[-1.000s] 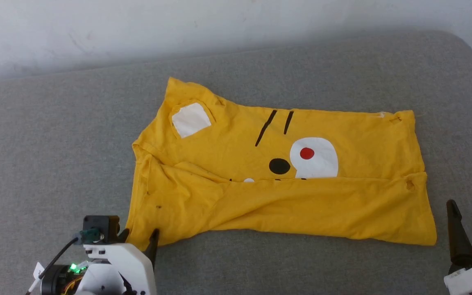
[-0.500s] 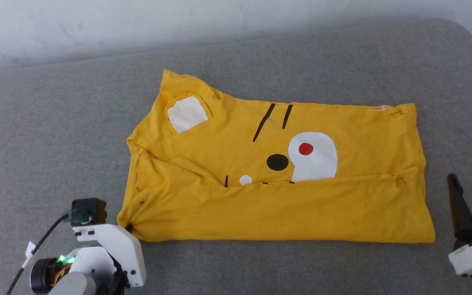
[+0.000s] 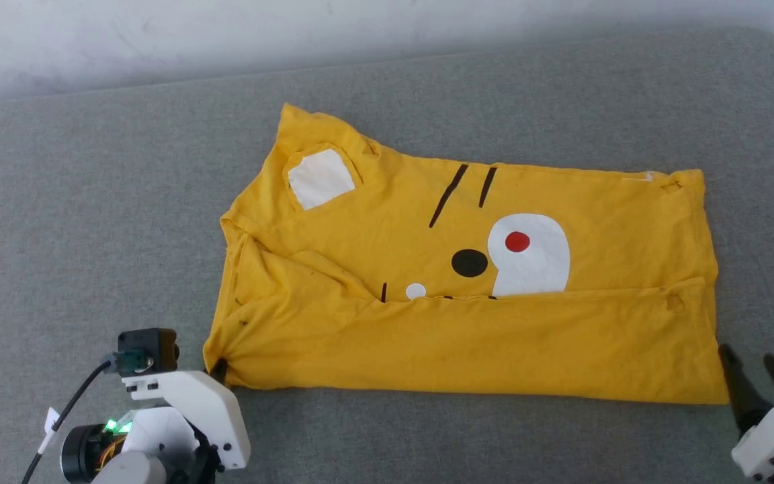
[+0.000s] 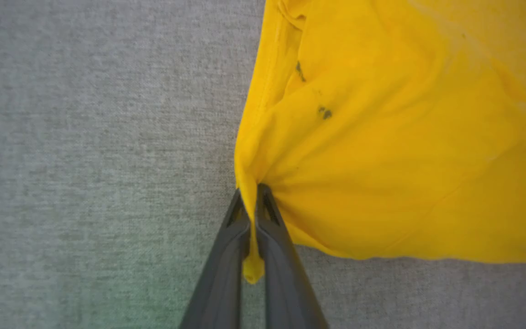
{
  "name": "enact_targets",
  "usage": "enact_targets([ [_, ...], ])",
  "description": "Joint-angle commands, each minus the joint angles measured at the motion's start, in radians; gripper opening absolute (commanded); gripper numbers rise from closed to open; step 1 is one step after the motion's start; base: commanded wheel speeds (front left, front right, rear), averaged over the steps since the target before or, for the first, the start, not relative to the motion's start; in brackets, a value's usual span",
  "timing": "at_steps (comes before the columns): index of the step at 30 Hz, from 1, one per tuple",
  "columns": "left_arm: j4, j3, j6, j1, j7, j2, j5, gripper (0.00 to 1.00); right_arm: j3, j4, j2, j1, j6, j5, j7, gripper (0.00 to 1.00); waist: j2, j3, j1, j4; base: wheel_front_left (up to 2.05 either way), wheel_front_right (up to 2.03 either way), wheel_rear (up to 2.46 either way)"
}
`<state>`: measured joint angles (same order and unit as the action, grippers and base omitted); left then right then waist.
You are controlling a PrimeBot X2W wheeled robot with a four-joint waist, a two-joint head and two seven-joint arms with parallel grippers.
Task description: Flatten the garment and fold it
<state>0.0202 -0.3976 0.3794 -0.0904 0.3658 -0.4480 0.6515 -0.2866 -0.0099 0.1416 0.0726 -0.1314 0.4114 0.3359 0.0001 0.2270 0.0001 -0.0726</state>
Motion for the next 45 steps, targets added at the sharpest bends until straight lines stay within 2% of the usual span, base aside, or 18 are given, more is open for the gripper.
enact_targets([
  [1, 0.018, -0.019, -0.005, 0.021, 0.010, 0.009, 0.003, 0.00, 0.001, 0.012, -0.006, 0.007, 0.001, -0.008, 0.005, 1.00, -0.0001, 0.004, -0.0001, 0.005, 0.00, 0.00, 0.00],
  [8, 0.007, -0.030, -0.010, 0.000, 0.013, 0.008, -0.004, 0.00, 0.025, 0.120, -0.023, -0.007, 0.001, -0.031, 0.060, 1.00, -0.0001, 0.009, -0.0001, 0.020, 0.00, 0.00, 0.00],
  [9, 0.006, -0.030, -0.010, -0.002, 0.013, 0.008, -0.004, 0.00, 0.027, 0.133, -0.025, -0.011, 0.001, -0.032, 0.069, 0.87, -0.0001, 0.010, -0.0001, 0.022, 0.00, 0.00, 0.00],
  [10, 0.006, -0.030, -0.010, -0.004, 0.013, 0.008, -0.004, 0.00, 0.028, 0.142, -0.028, -0.017, 0.001, -0.033, 0.077, 0.40, -0.0001, 0.011, -0.0001, 0.023, 0.00, 0.00, 0.00],
  [11, 0.005, -0.029, -0.011, -0.006, 0.011, 0.008, -0.004, 0.00, 0.028, 0.149, -0.033, -0.023, 0.001, -0.033, 0.083, 0.00, -0.0001, 0.013, -0.0001, 0.024, 0.00, 0.00, 0.00],
  [16, 0.008, -0.021, -0.018, -0.010, -0.008, 0.018, 0.009, 0.00, 0.022, 0.136, -0.028, -0.056, 0.001, -0.043, 0.084, 0.00, -0.0001, 0.013, -0.0001, 0.028, 0.00, 0.00, 0.00],
  [21, -0.015, 0.013, -0.016, 0.009, -0.037, 0.017, 0.034, 0.00, 0.000, 0.069, -0.011, -0.063, 0.001, -0.042, 0.086, 0.00, -0.0001, -0.016, -0.0001, 0.034, 0.00, 0.00, 0.00],
  [31, -0.181, 0.056, 0.052, 0.208, 0.000, -0.027, 0.087, 0.00, -0.057, -0.121, -0.039, 0.053, 0.001, -0.033, 0.184, 0.00, -0.0001, -0.067, -0.0001, 0.053, 0.00, 0.00, 0.00],
  [34, -0.217, 0.053, 0.069, 0.284, 0.009, -0.016, 0.113, 0.00, -0.067, -0.149, -0.053, 0.095, 0.001, -0.033, 0.218, 0.00, -0.0001, -0.066, -0.0001, 0.056, 0.00, 0.00, 0.00],
  [38, -0.228, 0.041, 0.071, 0.356, 0.014, 0.009, 0.150, 0.00, -0.073, -0.156, -0.064, 0.146, 0.001, -0.045, 0.262, 0.00, -0.0001, -0.061, -0.0001, 0.059, 0.00, 0.00, 0.00],
  [44, -0.191, 0.039, 0.057, 0.358, -0.017, 0.034, 0.159, 0.00, -0.079, -0.138, -0.073, 0.173, 0.001, -0.060, 0.268, 0.00, -0.0001, -0.059, -0.0001, 0.066, 0.00, 0.00, 0.00],
  [45, -0.181, 0.043, 0.057, 0.347, -0.031, 0.040, 0.154, 0.04, -0.078, -0.133, -0.074, 0.170, 0.001, -0.063, 0.261, 0.00, -0.0001, -0.060, -0.0001, 0.067, 0.00, 0.00, 0.00],
])
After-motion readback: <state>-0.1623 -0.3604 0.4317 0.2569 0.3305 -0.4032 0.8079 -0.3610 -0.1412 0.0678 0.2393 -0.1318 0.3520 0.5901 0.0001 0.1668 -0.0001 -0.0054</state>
